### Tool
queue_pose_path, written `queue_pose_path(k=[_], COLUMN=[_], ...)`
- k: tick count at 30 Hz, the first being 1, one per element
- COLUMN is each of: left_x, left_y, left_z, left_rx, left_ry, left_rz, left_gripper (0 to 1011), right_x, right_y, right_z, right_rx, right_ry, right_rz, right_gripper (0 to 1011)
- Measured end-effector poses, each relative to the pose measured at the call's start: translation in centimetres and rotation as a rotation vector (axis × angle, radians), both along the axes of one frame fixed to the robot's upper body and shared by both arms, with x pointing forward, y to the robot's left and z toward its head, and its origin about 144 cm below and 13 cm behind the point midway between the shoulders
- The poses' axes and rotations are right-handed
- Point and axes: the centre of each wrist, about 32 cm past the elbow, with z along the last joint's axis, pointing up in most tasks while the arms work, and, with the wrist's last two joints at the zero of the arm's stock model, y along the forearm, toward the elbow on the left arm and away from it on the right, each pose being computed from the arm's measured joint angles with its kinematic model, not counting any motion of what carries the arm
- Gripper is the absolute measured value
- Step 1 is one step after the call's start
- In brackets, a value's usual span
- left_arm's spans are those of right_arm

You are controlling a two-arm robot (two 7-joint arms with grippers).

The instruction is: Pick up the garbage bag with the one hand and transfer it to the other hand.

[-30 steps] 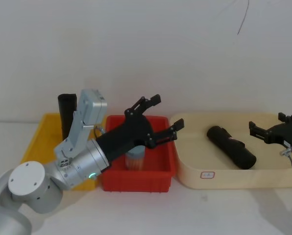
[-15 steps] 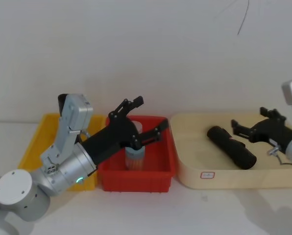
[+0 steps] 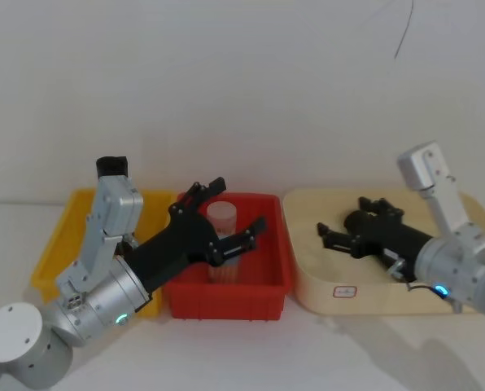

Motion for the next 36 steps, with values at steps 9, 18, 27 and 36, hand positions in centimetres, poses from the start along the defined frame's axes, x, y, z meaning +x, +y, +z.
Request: queue_pose_path(k=[9,18,27,36], left_x=[-0.7,-1.0,-1.1,-1.2], left_y=[0.2,0.2,0.2,0.1], left_z=[-0.9,-1.6,-2.1,-2.3], left_rx=[-0.006,-0.014,-0.023,-0.026], left_ry=[0.021,0.027,0.026,0.025], left_rz=[-0.01,-0.045,-0.078,-0.093], left_gripper=[1000,1000,1000,1000], right_x=[1.2,2.0,2.9,3.9], right_y=[2.4,3.9,5.1,6.1], right_z=[-0.5,-0.5,-0.4,-0.7], right_rx=[0.011,0.017,0.024,0.026], right_ry=[0.023,0.028,0.034,0.053], right_rz=[0.095,0.152,0.211,0.268], right_gripper=[1001,1001,1001,1001])
